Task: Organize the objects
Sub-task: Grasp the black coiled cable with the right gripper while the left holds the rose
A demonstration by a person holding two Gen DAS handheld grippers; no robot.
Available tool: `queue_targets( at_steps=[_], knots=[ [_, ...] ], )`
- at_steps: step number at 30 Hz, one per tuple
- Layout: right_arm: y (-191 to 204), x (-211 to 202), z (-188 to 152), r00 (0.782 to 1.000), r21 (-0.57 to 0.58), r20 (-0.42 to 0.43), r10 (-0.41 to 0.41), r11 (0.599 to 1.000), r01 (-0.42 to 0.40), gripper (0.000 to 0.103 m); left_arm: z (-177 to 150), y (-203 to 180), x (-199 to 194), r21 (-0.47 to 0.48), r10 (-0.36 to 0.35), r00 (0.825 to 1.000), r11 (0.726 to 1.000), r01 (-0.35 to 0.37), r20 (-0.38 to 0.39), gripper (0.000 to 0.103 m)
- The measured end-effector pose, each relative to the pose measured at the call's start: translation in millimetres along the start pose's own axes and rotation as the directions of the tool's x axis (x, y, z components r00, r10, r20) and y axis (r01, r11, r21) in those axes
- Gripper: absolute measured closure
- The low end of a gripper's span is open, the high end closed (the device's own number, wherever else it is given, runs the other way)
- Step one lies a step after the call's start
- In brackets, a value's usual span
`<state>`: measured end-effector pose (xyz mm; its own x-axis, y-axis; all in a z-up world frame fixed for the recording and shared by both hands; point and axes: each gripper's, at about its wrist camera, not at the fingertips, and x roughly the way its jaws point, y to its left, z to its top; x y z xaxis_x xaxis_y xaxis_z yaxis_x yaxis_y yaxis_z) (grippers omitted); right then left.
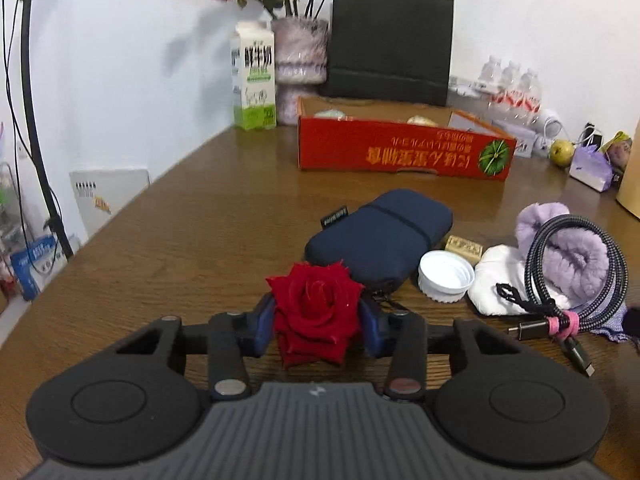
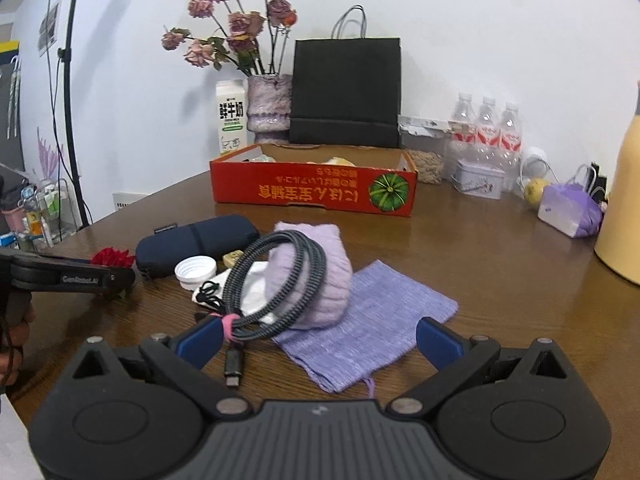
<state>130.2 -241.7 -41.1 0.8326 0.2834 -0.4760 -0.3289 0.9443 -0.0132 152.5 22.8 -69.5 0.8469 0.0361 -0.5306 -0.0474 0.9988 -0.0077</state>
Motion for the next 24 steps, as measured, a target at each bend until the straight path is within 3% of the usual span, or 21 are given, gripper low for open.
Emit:
queue_targets(
  at_steps=[4,12,18,24],
  knots=[
    [11.0,3.2,6.5,0.997,-0.028,0.044,-0.057,0.998,0.058,0.0,-0.3,5.3,-3.7,0.037,0.009,0.999,0.999,-0.01,0.031,0.059],
    [45.2,30.5,16.0,0.993,-0.134,0.045,-0.113,0.984,0.118,0.0,2.4,27.0,-0.9,0.015,0.012,0.998,1.0,-0.012,0.057,0.059],
    [71.6,47.5,16.8,0.983,-0.21,0.072,-0.168,0.961,0.179,0.0,2.1,29.7,-1.1,0.018,-0.051,0.997,0.999,0.05,0.057,0.06],
    [87.0,59.8,16.0,0.974,-0.287,0.052,-0.222,0.931,0.227,0.001,3.4,38.2,4.6,-0.039,-0.071,0.997,0.997,0.072,0.028,0.06]
  ],
)
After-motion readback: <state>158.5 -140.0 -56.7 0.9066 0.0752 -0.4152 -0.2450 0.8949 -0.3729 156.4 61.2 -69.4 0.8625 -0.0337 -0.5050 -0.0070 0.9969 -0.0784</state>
